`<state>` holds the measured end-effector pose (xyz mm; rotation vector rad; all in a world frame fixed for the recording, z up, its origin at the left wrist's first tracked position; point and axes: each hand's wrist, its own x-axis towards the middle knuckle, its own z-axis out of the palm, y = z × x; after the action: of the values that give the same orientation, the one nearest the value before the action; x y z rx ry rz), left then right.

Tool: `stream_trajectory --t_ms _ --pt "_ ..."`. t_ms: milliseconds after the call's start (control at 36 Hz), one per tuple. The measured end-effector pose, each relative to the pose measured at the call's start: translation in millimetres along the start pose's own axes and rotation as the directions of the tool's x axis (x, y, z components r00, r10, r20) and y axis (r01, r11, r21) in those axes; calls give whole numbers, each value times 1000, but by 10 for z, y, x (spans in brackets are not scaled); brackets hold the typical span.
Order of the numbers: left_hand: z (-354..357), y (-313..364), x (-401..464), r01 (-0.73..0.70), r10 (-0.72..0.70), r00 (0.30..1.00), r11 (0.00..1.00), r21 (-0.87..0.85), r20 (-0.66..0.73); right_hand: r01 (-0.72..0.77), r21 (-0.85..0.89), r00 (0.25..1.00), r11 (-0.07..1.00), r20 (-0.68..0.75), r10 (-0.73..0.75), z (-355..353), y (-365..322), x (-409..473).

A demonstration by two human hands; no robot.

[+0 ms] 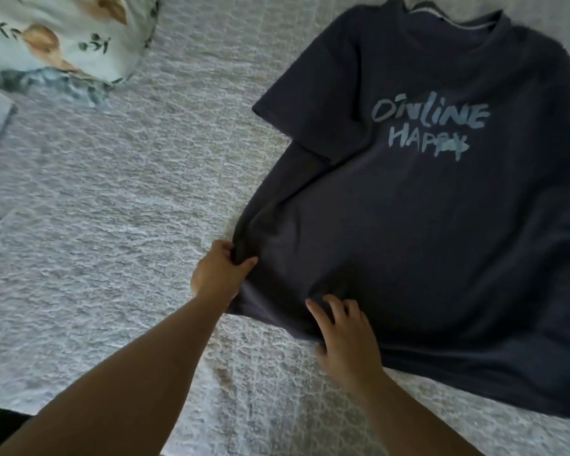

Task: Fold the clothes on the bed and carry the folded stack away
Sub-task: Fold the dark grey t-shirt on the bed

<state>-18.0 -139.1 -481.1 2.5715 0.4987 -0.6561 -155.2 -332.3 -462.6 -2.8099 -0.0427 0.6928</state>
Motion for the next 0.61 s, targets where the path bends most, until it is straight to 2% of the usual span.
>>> stream_trajectory --t_ms 111,194,278,333,389,472,556,611 --pt "-97 -29 12 27 -28 996 1000 -11 -87 -97 75 995 992 -1 97 -60 -33 177" --pt "-109 -4 26 -23 16 998 995 95 68 -55 115 998 992 -5 56 -127 -51 287" --pt "-108 84 10 -72 81 989 995 -75 122 -24 94 1000 995 -7 25 -188 -29 361" --pt "-117 109 -3 -74 94 992 974 -216 86 -39 115 999 993 -13 41 -249 -18 397" --pt "-153 49 -16 -45 61 997 962 -268 54 -51 151 998 987 -17 55 -308 -31 399" --pt "-187 -171 -92 43 -20 990 985 -170 137 13 97 998 995 64 -19 -332 -77 347" --pt "-182 -385 -227 88 -93 961 996 32 260 76 66 953 995 290 -92 -300 -116 248" --pt "-207 -446 -279 89 -128 958 984 157 258 52 79 898 995 432 -82 -297 -123 221"
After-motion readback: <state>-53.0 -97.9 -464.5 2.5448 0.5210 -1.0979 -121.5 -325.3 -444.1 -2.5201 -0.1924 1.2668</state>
